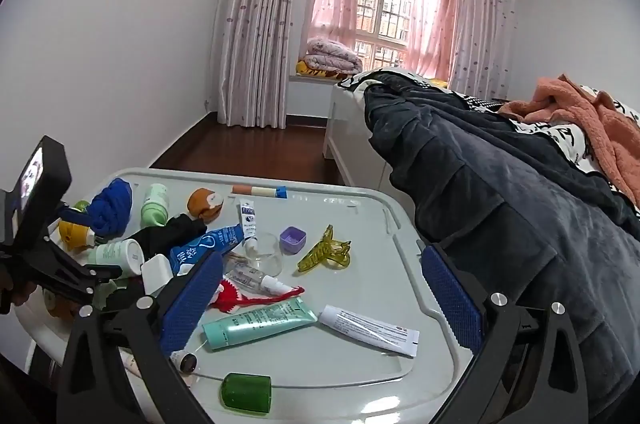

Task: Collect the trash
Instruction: 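Move both tools over the cluttered table toward the items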

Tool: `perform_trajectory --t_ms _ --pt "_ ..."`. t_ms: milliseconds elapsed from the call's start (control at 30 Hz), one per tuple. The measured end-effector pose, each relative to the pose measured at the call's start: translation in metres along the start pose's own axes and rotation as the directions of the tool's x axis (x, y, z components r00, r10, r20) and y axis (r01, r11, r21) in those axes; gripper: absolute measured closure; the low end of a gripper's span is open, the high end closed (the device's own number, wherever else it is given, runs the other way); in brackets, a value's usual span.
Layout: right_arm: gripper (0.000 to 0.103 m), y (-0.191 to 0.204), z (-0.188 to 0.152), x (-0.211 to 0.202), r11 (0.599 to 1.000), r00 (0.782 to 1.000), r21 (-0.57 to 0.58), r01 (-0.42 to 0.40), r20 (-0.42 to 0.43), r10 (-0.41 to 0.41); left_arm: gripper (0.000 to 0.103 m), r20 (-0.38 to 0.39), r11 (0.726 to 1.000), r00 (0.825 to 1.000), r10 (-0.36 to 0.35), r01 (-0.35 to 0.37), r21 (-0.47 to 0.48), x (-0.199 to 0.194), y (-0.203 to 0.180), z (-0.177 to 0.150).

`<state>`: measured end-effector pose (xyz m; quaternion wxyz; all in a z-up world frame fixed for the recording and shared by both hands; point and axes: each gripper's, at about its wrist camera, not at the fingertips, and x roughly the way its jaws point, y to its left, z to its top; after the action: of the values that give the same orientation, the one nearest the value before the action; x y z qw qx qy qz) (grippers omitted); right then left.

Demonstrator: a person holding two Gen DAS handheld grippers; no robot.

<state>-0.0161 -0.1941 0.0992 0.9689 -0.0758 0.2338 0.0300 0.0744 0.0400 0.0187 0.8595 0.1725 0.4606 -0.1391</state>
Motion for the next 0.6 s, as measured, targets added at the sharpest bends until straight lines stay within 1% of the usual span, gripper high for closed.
perform_trajectory --t_ms 67,167,200,300,333,400,500,533,600 --pt "0.005 0.005 0.002 0.003 1.0 1.0 -0.01 -0.004 -0.005 0.004 0.009 0.003 1.0 1.0 0.009 -0.009 0.002 0.004 0.003 0.002" --pt "0.005 0.011 0.007 0.006 1.0 1.0 -0.023 -0.012 -0.012 0.012 0.009 0.016 1.0 1.0 -0.01 0.01 -0.027 0.006 0.008 0.003" --pt "0.005 0.013 0.002 0.008 0.999 0.999 -0.009 -0.032 -0.017 0.032 0.009 0.018 0.999 1.0 -0.013 0.014 -0.031 0.006 0.007 0.003" --pt "0.005 0.018 -0.001 0.01 0.999 0.999 -0.002 -0.046 -0.023 0.046 0.009 0.022 0.999 1.0 -0.012 0.013 -0.031 0.006 0.005 0.003" --pt "0.005 0.02 0.001 0.011 0.999 0.999 -0.02 -0.041 -0.034 0.04 0.009 0.023 0.999 1.0 -0.013 0.014 -0.033 0.006 0.006 0.003" --pt "0.005 0.023 0.001 0.011 0.999 0.999 -0.026 -0.042 -0.03 0.042 0.009 0.027 0.999 0.999 -0.018 0.019 -0.04 0.006 0.005 0.003" --pt "0.005 0.028 -0.001 0.011 0.998 0.999 -0.038 -0.046 -0.028 0.045 0.009 0.033 0.999 0.999 -0.006 0.007 -0.05 0.005 0.005 0.005" --pt "0.005 0.026 0.0 0.012 0.998 0.997 -0.053 -0.047 -0.063 0.043 0.009 0.033 0.999 0.999 0.0 0.002 -0.054 0.006 0.005 0.006" --pt "0.005 0.028 -0.001 0.012 0.997 0.997 -0.06 -0.046 -0.073 0.041 0.009 0.033 0.997 0.999 0.016 -0.014 -0.069 0.006 0.007 0.007"
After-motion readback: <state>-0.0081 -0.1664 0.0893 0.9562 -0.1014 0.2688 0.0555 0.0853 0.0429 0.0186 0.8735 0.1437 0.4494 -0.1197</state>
